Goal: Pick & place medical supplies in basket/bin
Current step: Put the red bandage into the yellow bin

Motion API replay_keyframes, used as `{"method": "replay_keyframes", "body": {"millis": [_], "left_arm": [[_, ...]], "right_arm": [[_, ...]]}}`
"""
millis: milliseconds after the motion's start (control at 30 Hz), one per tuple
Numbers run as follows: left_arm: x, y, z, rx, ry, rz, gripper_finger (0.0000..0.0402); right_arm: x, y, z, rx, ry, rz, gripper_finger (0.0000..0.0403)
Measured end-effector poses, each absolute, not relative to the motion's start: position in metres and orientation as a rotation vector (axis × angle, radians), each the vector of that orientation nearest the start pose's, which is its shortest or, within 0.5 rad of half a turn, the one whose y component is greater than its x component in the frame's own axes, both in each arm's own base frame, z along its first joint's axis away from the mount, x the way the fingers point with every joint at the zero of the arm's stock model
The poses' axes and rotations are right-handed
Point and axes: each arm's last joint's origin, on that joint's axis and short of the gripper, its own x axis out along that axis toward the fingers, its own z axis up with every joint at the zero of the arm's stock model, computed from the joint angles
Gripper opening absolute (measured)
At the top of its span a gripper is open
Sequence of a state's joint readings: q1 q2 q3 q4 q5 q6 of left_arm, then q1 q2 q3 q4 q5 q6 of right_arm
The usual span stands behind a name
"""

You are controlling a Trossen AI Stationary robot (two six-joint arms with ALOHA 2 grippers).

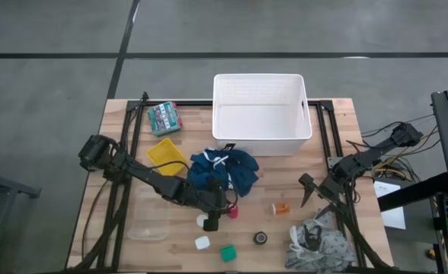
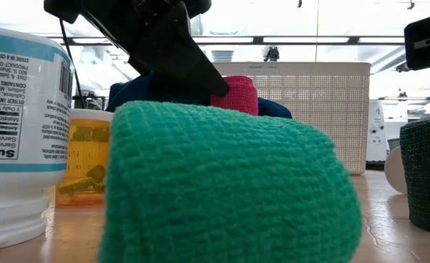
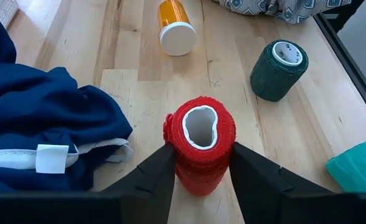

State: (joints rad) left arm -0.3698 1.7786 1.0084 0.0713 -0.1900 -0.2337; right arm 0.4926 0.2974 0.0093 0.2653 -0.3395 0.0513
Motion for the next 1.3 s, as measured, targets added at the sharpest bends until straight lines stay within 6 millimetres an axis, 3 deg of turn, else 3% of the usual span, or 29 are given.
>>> {"method": "replay_keyframes", "body": {"millis": [733,1000,1300], "left_arm": [[0.340,-0.129,0.184,-0.049,0.659,-0.122,0.0134],[0.328,-0.136,0.212,-0.059,0.600,-0.165,0.0134],[0.303,-0.129,0.256,-0.061,0.586,-0.177,0.0134]], "right_arm": [[0.096,0.063,0.167,0.047,0.044,0.831,0.0272],[0.096,0.063,0.167,0.046,0.044,0.831,0.0272],[0.096,0.063,0.167,0.047,0.045,0.831,0.0272]]}}
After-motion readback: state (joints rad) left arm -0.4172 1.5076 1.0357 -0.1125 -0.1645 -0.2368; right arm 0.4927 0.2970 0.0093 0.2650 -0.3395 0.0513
